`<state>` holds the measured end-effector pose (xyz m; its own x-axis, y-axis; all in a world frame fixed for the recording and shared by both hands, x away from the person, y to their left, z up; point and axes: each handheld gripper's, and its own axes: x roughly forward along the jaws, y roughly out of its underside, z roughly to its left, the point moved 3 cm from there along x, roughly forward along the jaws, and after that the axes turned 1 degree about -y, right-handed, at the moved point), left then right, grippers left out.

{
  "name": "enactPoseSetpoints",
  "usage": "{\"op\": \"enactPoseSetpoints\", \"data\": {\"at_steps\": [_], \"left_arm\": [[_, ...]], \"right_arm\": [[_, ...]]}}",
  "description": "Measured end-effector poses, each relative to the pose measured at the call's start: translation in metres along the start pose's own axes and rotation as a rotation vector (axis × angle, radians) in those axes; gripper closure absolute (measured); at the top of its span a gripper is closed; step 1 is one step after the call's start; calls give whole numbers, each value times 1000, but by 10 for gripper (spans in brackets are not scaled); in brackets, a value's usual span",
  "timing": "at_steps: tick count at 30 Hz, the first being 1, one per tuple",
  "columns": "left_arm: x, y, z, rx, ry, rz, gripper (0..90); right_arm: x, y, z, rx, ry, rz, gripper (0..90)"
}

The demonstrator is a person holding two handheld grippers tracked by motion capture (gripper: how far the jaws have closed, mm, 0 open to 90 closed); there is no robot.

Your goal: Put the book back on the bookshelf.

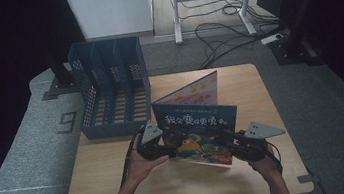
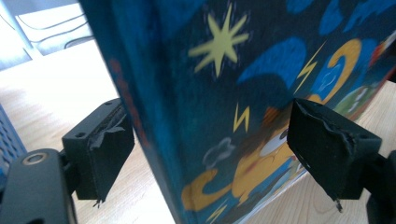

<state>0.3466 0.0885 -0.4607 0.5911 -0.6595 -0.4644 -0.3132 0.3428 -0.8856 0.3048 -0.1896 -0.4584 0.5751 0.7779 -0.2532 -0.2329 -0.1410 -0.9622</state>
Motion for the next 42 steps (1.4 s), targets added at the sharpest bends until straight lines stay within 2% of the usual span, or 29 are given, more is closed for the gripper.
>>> {"op": "enactPoseSetpoints", "data": {"at_steps": [6, 13, 16, 20, 25, 31, 33, 36, 42], "left_arm": [[-1, -10, -7, 21, 8, -25, 174], [0, -22, -18, 86, 4, -58, 249], [0, -26, -17, 70, 14, -71, 256], [-3, -33, -15, 42, 44, -106, 277], [-10, -40, -16, 37, 39, -156, 321], [-10, -41, -16, 52, 39, -153, 351], [-10, -42, -17, 71, 34, -155, 359], [-10, -46, -18, 74, 41, -157, 366], [-11, -61, -24, 91, 55, -175, 395]], "right_arm": [[3, 6, -10, 31, 1, 3, 625], [6, 8, -19, 54, -1, -3, 572], [9, 9, -24, 92, 1, 1, 547], [11, 10, -26, 100, 4, -10, 529], [14, 12, -29, 128, 11, -25, 491], [18, 15, -30, 118, 49, -37, 447], [18, 15, -30, 103, 68, -34, 434], [17, 17, -30, 91, 99, -18, 400], [13, 19, -36, 119, 146, -24, 326]]}}
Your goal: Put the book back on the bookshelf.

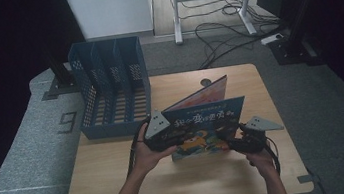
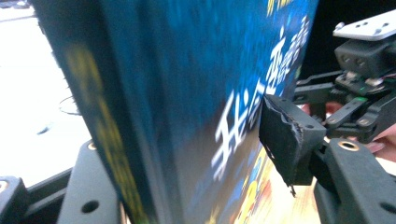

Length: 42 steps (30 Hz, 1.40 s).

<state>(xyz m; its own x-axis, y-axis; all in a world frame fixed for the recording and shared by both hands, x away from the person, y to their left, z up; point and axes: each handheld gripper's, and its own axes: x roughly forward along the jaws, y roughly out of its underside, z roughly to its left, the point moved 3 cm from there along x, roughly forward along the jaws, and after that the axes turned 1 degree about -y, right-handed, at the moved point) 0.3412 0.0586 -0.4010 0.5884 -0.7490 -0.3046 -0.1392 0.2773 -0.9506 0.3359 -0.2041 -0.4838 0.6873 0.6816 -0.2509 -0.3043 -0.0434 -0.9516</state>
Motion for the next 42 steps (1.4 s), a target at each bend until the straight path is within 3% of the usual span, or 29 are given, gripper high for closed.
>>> {"op": "enactPoseSetpoints", "data": {"at_steps": [7, 10, 16, 19, 21, 24, 26, 27, 29, 32, 34, 39, 42], "left_arm": [[2, -7, -8, 10, 3, -27, 449], [1, -9, -11, 20, -4, -46, 506], [6, -12, -25, 87, -21, -38, 579], [8, -13, -28, 84, -36, -38, 584], [8, -14, -29, 76, -37, -43, 590], [7, -16, -28, 50, -36, -59, 607], [7, -17, -28, 46, -42, -65, 622], [7, -17, -28, 47, -43, -67, 636], [9, -18, -30, 45, -40, -68, 667], [9, -19, -34, 46, -29, -65, 728], [10, -19, -37, 51, -44, -67, 769], [10, -19, -38, 24, -19, -72, 807], [13, -19, -39, 8, -28, -71, 798]], "right_arm": [[-2, 0, -4, 34, 57, -12, 275], [-3, 0, -7, 56, 109, -17, 271], [-5, -1, -10, 86, 123, -21, 240], [-2, -1, -7, 90, 140, -19, 210], [1, -1, -4, 70, 178, -16, 206], [3, -1, -2, 69, 197, -17, 203], [5, 0, -2, 77, 189, -9, 208], [6, 1, 0, 88, 147, -5, 289], [12, 3, 7, 91, 35, -4, 276], [24, 6, 17, 15, 95, 43, 266], [30, 10, 21, -8, 92, 75, 251], [31, 13, 17, 13, 96, 100, 243], [29, 14, 12, 51, 93, 93, 243]]}}
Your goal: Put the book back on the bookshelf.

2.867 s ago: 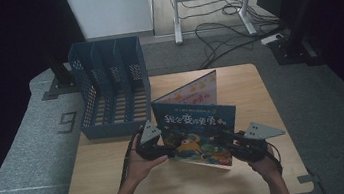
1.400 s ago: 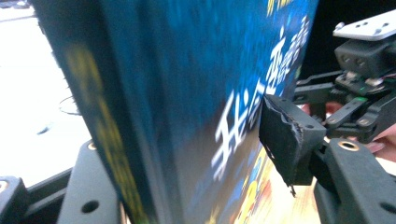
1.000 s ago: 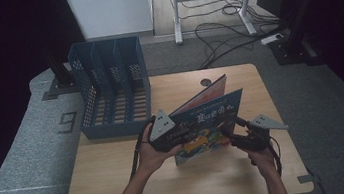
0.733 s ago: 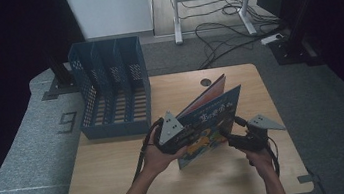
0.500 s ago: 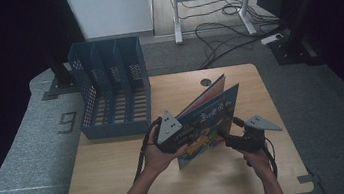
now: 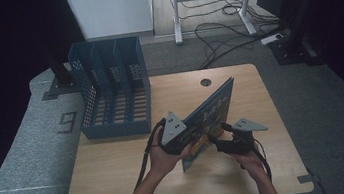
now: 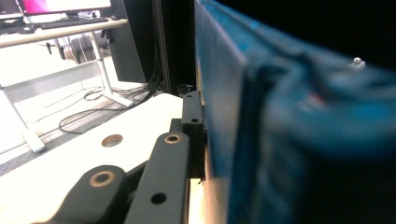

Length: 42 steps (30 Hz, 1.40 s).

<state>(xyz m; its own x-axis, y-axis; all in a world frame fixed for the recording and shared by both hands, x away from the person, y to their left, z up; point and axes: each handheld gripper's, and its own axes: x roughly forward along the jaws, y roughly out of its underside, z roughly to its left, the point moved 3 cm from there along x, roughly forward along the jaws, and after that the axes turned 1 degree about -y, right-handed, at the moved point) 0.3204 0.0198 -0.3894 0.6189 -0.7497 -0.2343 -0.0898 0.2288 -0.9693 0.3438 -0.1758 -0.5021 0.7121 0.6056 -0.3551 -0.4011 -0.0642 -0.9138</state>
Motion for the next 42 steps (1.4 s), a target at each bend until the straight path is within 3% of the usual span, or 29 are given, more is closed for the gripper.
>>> {"op": "enactPoseSetpoints", "data": {"at_steps": [3, 8, 12, 22, 29, 35, 42], "left_arm": [[4, 1, -2, 1, -37, -14, 726], [7, 4, -4, -15, -68, -52, 731], [9, 8, -6, -32, -66, -87, 809], [7, 5, -2, -83, -43, -98, 822], [-10, -9, 4, -124, -26, -112, 822], [-31, -24, 9, -111, -45, -139, 821], [-53, -39, 18, -90, -77, -145, 821]], "right_arm": [[0, 0, -1, 10, -1, -4, 246], [1, 0, 2, -2, -11, 2, 249], [0, 0, 1, -3, -12, 5, 252], [-8, -2, -9, 24, 6, -26, 265], [-21, -6, -21, 65, 16, -67, 273], [-27, -6, -28, 94, 30, -83, 282], [-26, -4, -32, 110, 55, -65, 292]]}}
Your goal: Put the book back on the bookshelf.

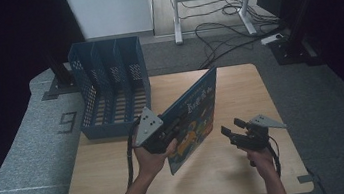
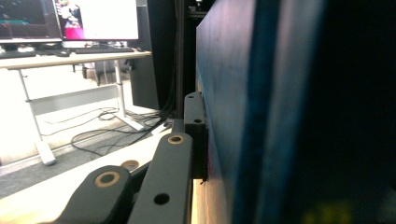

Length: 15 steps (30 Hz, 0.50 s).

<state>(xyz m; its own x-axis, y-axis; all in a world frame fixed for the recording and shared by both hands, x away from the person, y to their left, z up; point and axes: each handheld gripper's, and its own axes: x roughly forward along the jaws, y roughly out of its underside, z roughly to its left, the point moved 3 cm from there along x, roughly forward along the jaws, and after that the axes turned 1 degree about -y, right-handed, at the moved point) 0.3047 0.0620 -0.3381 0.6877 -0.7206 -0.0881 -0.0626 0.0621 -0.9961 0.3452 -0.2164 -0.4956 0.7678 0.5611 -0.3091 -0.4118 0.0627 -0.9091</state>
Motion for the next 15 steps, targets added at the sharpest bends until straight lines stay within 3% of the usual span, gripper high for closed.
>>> {"op": "enactPoseSetpoints", "data": {"at_steps": [6, 15], "left_arm": [[-10, -11, 10, 15, -37, -6, 821], [-23, -19, 25, -7, -66, -19, 821]], "right_arm": [[5, 6, -6, 14, 26, 35, 295], [16, 22, -22, 67, 64, 107, 303]]}}
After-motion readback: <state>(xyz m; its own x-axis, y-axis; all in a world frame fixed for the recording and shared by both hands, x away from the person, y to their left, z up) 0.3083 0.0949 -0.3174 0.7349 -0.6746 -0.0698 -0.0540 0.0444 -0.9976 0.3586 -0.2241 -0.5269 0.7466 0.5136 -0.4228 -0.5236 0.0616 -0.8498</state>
